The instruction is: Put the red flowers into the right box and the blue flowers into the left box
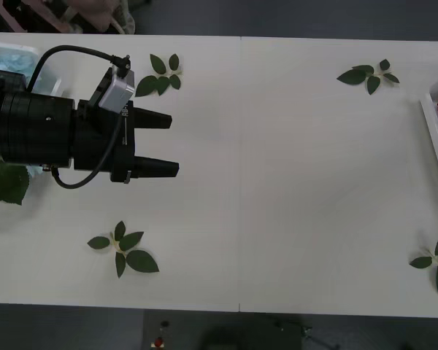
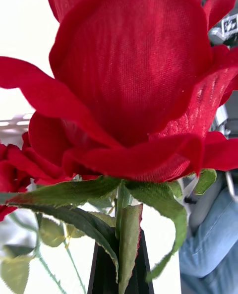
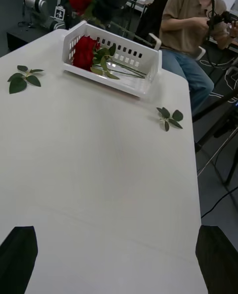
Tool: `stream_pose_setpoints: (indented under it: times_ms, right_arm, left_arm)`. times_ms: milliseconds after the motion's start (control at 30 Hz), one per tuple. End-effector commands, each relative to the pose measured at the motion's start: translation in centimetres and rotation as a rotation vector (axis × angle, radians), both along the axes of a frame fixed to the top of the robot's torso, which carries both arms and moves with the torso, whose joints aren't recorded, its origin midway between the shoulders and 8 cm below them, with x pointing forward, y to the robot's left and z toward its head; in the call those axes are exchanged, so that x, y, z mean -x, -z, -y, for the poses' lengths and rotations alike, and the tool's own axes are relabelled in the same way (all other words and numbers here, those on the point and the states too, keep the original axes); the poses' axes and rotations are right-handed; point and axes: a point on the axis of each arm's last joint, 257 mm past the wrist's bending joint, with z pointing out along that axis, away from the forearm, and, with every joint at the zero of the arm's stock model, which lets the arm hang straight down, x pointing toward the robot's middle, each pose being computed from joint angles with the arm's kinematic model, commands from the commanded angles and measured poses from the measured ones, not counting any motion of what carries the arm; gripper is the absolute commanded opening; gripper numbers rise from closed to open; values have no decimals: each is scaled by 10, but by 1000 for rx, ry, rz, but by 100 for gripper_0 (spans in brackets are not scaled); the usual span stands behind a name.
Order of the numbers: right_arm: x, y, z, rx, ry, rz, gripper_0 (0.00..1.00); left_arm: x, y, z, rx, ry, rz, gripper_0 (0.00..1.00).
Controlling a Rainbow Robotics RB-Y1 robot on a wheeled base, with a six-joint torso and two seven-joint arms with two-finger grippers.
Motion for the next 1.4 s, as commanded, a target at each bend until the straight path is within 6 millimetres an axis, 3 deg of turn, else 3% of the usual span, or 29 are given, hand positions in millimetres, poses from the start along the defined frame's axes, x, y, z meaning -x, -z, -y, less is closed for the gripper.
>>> stream_pose_setpoints:
  times_ms: [33, 200, 267, 367, 433, 633, 800, 1000, 1133, 1167, 1333, 1400]
  right_arm:
    - [-4, 4, 7, 71, -21, -3, 0]
    - [-1, 14, 11, 66, -7, 0, 2]
    - [0, 14, 12, 72, -9, -6, 35]
    - [1, 15, 12, 74, -9, -10, 64]
    - [2, 14, 15, 78, -8, -12, 75]
    - [0, 14, 12, 30, -9, 14, 84]
    - [-16, 14, -18, -78, -121, 27, 89]
    - [-23, -25, -73, -206, -440, 5, 89]
    - [-13, -41, -140, -352, -698, 5, 89]
    - [-8, -40, -169, -375, -821, -1, 89]
    - [14, -35, -256, -424, -1103, -3, 89]
    - [35, -29, -306, -448, -1233, -11, 89]
  left_arm:
    - [-3, -22, -1, -24, 20, 80, 93]
    - [-3, -22, -1, -24, 20, 80, 93]
    - [-3, -22, -1, -24, 20, 80, 93]
    - [-3, -22, -1, -24, 20, 80, 93]
    - [-3, -22, -1, -24, 20, 80, 93]
    - [-3, -22, -1, -24, 20, 80, 93]
    - [-3, -22, -1, -24, 20, 80, 93]
    - [-3, -22, -1, -24, 20, 80, 92]
    - [-3, -22, -1, -24, 20, 80, 93]
    - [-3, -22, -1, -24, 20, 80, 93]
    - [-3, -22, -1, -24, 20, 80, 93]
    - [-3, -22, -1, -24, 20, 80, 93]
